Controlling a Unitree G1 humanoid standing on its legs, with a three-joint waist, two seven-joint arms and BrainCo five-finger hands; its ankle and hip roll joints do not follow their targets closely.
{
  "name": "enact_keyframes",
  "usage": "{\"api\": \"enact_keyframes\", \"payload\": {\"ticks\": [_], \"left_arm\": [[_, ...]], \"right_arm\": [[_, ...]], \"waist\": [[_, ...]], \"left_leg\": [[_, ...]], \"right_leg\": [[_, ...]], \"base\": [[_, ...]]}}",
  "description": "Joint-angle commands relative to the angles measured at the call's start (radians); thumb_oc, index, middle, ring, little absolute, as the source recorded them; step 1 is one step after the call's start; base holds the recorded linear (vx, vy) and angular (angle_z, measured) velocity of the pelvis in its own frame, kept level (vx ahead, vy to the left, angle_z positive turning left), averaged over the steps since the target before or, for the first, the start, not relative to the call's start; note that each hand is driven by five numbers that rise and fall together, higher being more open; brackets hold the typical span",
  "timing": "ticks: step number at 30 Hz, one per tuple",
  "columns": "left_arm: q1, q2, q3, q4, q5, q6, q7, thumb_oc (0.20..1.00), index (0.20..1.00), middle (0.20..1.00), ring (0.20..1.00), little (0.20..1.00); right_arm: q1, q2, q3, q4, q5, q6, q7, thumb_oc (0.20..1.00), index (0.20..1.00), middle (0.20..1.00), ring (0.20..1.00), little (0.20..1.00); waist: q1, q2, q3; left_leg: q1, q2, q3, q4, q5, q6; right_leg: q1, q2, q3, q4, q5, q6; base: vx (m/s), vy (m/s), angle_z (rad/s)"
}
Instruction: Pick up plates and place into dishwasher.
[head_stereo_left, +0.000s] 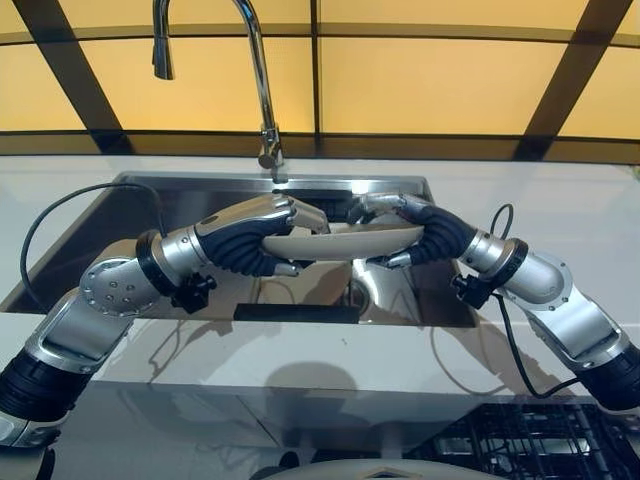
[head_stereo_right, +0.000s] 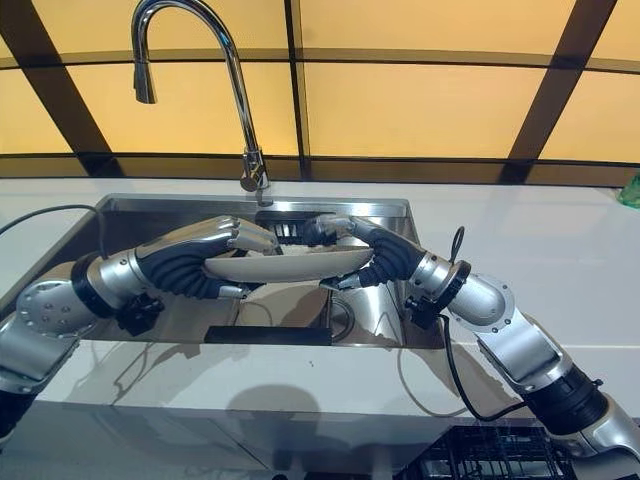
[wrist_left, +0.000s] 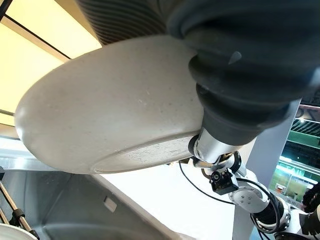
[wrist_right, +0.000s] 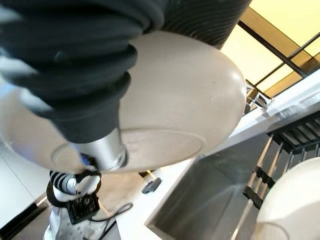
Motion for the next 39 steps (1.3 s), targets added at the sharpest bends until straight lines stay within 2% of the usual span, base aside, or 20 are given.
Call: {"api": "enact_keyframes", "payload": {"ticks": [1, 9, 15, 19, 20, 21, 22, 31, 39], "left_arm": [[-0.077, -0.028, -0.017, -0.022, -0.078, -0.025, 0.060, 0.200, 0.200, 0.200, 0.200, 0.200], [-0.070, -0.050, 0.000, -0.035, -0.099, -0.026, 0.053, 0.200, 0.200, 0.200, 0.200, 0.200], [-0.059, -0.066, 0.009, -0.030, -0.125, 0.014, 0.076, 0.200, 0.200, 0.200, 0.200, 0.200], [-0.028, -0.115, 0.028, -0.019, -0.138, 0.024, 0.087, 0.200, 0.200, 0.200, 0.200, 0.200], [-0.021, -0.126, 0.032, -0.018, -0.140, 0.028, 0.093, 0.426, 0.426, 0.426, 0.426, 0.426], [-0.020, -0.127, 0.033, -0.018, -0.141, 0.030, 0.095, 0.592, 0.592, 0.592, 0.592, 0.592], [-0.018, -0.142, 0.038, -0.014, -0.147, 0.050, 0.120, 1.000, 1.000, 1.000, 1.000, 1.000], [0.030, -0.256, 0.146, 0.043, -0.198, 0.120, 0.316, 1.000, 1.000, 1.000, 1.000, 1.000], [0.072, -0.282, 0.268, 0.087, -0.193, 0.083, 0.437, 1.000, 1.000, 1.000, 1.000, 1.000]], "right_arm": [[-0.028, -0.003, 0.033, -0.115, 0.004, -0.055, -0.006, 0.200, 0.200, 0.200, 0.200, 0.200], [-0.005, 0.021, 0.007, -0.111, -0.014, -0.048, -0.032, 0.200, 0.200, 0.200, 0.200, 0.200], [0.008, 0.031, -0.029, -0.113, -0.048, -0.070, -0.112, 0.200, 0.200, 0.200, 0.200, 0.200], [0.023, 0.062, -0.076, -0.103, -0.076, -0.086, -0.155, 0.200, 0.200, 0.200, 0.200, 0.200], [0.025, 0.065, -0.088, -0.099, -0.084, -0.090, -0.173, 0.200, 0.200, 0.200, 0.200, 0.200], [0.025, 0.065, -0.089, -0.098, -0.086, -0.091, -0.177, 0.200, 0.200, 0.200, 0.200, 0.200], [0.025, 0.070, -0.107, -0.095, -0.092, -0.093, -0.203, 0.200, 0.200, 0.200, 0.200, 0.200], [0.061, 0.103, -0.231, -0.068, -0.160, -0.134, -0.266, 0.200, 0.200, 0.200, 0.200, 0.200], [0.115, 0.078, -0.352, -0.053, -0.181, -0.113, -0.278, 0.200, 0.200, 0.200, 0.200, 0.200]], "waist": [[0.021, 0.005, -0.061], [0.021, 0.006, -0.065], [0.018, 0.008, -0.067], [0.017, 0.008, -0.069], [0.016, 0.008, -0.070], [0.016, 0.008, -0.070], [0.012, 0.007, -0.071], [-0.010, 0.005, -0.062], [-0.042, 0.006, -0.060]], "left_leg": [[0.064, -0.048, -0.007, 0.009, -0.137, 0.070], [0.054, -0.047, -0.011, 0.009, -0.126, 0.071], [0.056, -0.040, -0.001, 0.007, -0.125, 0.069], [0.056, -0.036, 0.004, 0.006, -0.126, 0.067], [0.056, -0.035, 0.005, 0.006, -0.125, 0.067], [0.056, -0.035, 0.005, 0.006, -0.125, 0.067], [0.057, -0.032, 0.008, 0.007, -0.125, 0.066], [0.059, -0.023, 0.019, 0.017, -0.127, 0.067], [0.067, -0.009, 0.048, 0.020, -0.130, 0.058]], "right_leg": [[-0.082, -0.019, 0.014, 0.017, 0.062, 0.032], [-0.091, -0.010, 0.019, 0.032, 0.057, 0.025], [-0.085, -0.005, 0.012, 0.030, 0.053, 0.021], [-0.081, -0.002, 0.007, 0.028, 0.050, 0.019], [-0.081, 0.000, 0.007, 0.030, 0.048, 0.017], [-0.081, 0.001, 0.007, 0.030, 0.048, 0.017], [-0.081, 0.005, 0.008, 0.035, 0.043, 0.015], [-0.090, 0.037, 0.029, 0.080, 0.009, -0.011], [-0.086, 0.050, 0.057, 0.070, 0.009, -0.024]], "base": [[0.00, 0.000, 0.00], [-0.02, 0.001, 0.00], [-0.02, -0.007, 0.00], [-0.04, -0.018, 0.00], [-0.03, -0.014, 0.00], [-0.04, -0.017, 0.00], [-0.04, -0.013, -0.01], [-0.04, -0.021, -0.09], [-0.01, 0.002, -0.17]]}}
